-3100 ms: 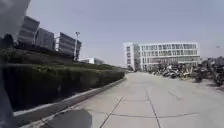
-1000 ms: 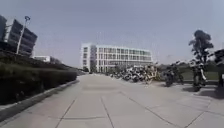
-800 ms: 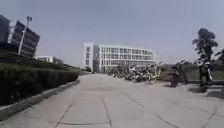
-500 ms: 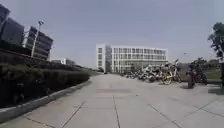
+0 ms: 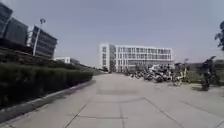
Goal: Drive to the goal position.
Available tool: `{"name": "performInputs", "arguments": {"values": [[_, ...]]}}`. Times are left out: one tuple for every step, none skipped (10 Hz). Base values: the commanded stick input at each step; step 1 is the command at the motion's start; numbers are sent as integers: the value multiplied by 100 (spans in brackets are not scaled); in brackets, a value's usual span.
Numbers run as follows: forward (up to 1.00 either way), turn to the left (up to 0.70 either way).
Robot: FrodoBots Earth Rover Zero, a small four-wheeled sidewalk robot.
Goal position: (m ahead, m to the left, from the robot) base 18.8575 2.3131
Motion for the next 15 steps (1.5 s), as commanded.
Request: {"name": "performInputs", "arguments": {"values": [[70, -1], [70, -1], [70, -1], [70, -1], [70, -1], [70, -1], [70, 15], [70, 21], [70, 3], [70, -1], [70, -1], [70, -1], [70, -1], [70, -1], [70, -1]]}}
